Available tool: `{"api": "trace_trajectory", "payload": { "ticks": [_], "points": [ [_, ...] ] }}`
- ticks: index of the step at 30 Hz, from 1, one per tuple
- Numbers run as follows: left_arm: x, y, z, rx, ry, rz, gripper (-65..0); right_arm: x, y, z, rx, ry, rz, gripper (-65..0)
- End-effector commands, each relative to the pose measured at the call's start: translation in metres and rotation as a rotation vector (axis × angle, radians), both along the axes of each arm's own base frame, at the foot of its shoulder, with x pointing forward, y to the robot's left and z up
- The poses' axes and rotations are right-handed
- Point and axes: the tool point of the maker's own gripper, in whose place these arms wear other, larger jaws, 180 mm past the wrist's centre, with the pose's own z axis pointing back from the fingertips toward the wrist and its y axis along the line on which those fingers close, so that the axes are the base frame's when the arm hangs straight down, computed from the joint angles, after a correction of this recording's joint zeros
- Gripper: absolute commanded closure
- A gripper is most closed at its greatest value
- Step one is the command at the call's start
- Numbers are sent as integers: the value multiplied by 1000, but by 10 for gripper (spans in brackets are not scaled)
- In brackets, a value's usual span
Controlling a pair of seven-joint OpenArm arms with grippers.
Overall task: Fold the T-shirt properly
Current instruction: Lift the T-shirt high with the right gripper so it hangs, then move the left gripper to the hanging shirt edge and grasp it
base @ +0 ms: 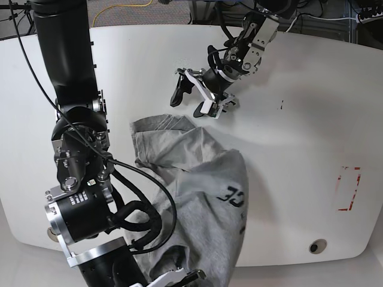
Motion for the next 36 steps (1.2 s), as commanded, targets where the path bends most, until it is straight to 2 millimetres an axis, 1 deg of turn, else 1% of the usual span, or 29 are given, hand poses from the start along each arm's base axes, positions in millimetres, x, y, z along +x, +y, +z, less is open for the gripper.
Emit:
{"api": "trace_trajectory", "payload": {
  "ticks": [1,10,16,18,21,24,26,36],
  "points": [
    [10,-8,11,-30,-21,6,-417,-12,-2,22,21,-76,6,-8],
    [11,-6,8,-22,-15,10,-417,-12,-3,22,23,-74,5,-8],
    [21,12,8,-19,-18,64,-417,-12,-3,23,20,-77,4,-8],
    [25,17,13,-21,-31,80,-417,-13,-3,27,20,-86,4,-8],
    [21,23,13,-23,-26,98,-417,-10,-3,27,19,-81,1,-8],
    [23,34,17,-27,-36,130,-417,-7,-4,26,19,-74,-3,-8],
    [27,41,18,-25,-40,152,-417,-9,-4,30,19,-84,-2,-8],
    [35,53,18,-23,-44,189,-415,-9,-4,32,20,-87,-1,-8]
  ]
}}
